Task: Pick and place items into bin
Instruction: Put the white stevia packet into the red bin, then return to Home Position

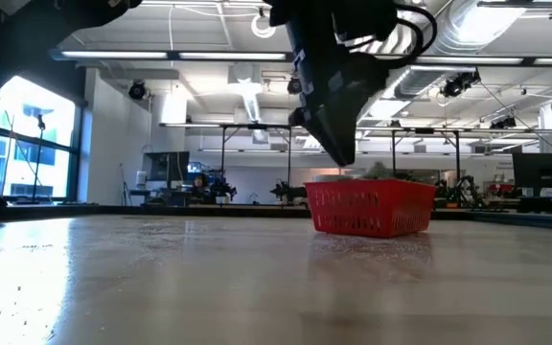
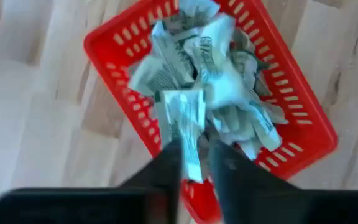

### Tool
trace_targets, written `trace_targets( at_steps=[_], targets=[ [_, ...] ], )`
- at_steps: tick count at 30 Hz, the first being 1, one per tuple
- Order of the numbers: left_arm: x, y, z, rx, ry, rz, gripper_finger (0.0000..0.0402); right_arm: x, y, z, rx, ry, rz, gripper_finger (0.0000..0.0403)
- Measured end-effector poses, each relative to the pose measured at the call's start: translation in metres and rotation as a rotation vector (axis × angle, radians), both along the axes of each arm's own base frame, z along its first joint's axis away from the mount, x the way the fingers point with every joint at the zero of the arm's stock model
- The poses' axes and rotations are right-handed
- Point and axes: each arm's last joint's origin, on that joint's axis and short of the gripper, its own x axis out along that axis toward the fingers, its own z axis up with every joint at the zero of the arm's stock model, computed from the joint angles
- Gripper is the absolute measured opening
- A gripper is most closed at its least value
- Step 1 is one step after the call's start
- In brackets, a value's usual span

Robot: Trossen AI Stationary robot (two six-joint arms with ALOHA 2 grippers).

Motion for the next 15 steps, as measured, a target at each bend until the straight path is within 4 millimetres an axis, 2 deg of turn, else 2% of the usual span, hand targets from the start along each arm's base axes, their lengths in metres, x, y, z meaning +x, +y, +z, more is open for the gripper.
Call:
trace_targets(
  at_steps=[4, 8, 11, 15],
  targets=[
    [-0.007, -0.011, 0.010, -0.022, 0.032, 0.037, 0.0194, 0.000, 0.001, -0.001, 0.001, -0.016, 0.008, 0.0303],
    [-0.017, -0.037, 0.031, -0.030, 0.062, 0.022, 0.0253, 0.004, 0.003, -0.012, 0.012, -0.055, 0.047, 0.0303],
    [-0.030, -0.068, 0.052, -0.014, 0.059, -0.014, 0.0269, 0.009, 0.001, -0.023, 0.026, -0.085, 0.040, 0.0303],
    [-0.052, -0.105, 0.065, 0.040, 0.106, -0.026, 0.0259, 0.023, -0.004, -0.029, 0.058, -0.131, 0.032, 0.0302]
  ],
)
